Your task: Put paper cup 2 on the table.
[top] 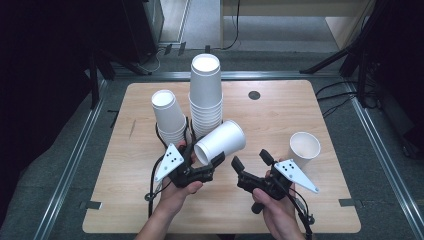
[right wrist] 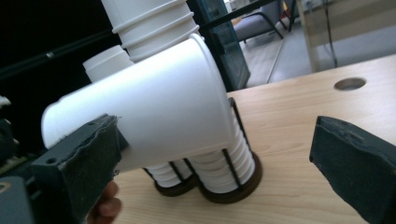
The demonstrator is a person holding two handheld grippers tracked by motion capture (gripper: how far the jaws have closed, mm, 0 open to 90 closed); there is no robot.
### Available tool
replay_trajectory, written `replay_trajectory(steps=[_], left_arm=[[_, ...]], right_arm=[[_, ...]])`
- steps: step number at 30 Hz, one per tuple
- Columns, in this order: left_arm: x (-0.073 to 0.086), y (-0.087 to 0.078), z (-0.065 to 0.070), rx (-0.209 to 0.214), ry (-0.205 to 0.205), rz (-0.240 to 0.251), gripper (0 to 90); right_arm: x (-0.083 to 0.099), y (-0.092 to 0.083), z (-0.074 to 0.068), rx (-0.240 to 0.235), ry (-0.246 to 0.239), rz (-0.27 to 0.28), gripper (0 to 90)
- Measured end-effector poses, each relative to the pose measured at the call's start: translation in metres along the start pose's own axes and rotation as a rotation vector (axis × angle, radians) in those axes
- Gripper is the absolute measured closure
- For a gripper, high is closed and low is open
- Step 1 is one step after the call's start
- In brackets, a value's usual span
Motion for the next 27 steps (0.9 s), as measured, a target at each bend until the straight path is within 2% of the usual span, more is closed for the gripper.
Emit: replay_trajectory(steps=[5, 9, 13, 27], left_arm=[[0.005, 0.002, 0.001, 0.001, 0.001, 0.001, 22.1], [0.007, 0.003, 0.003, 0.002, 0.005, 0.006, 22.1], [0.010, 0.004, 0.007, 0.011, 0.015, 0.005, 22.1], [0.019, 0.008, 0.018, 0.031, 0.039, 0.001, 22.1]], right_arm=[[-0.001, 0.001, -0.001, -0.014, 0.123, -0.013, 0.0], [0.000, 0.000, -0.001, -0.034, 0.283, -0.048, 0.0], [0.001, 0.001, 0.001, -0.038, 0.379, -0.067, 0.0], [0.004, 0.002, 0.005, -0.037, 0.580, -0.105, 0.0]])
Point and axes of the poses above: each handheld gripper's, and its own axes: y roughly forward along the jaws, x roughly out of its underside, z roughly to its right, the point moved 8 cm from there along y, roughly forward along the jaws, and after that the axes turned 11 degrees about z, right-handed, at the moved point
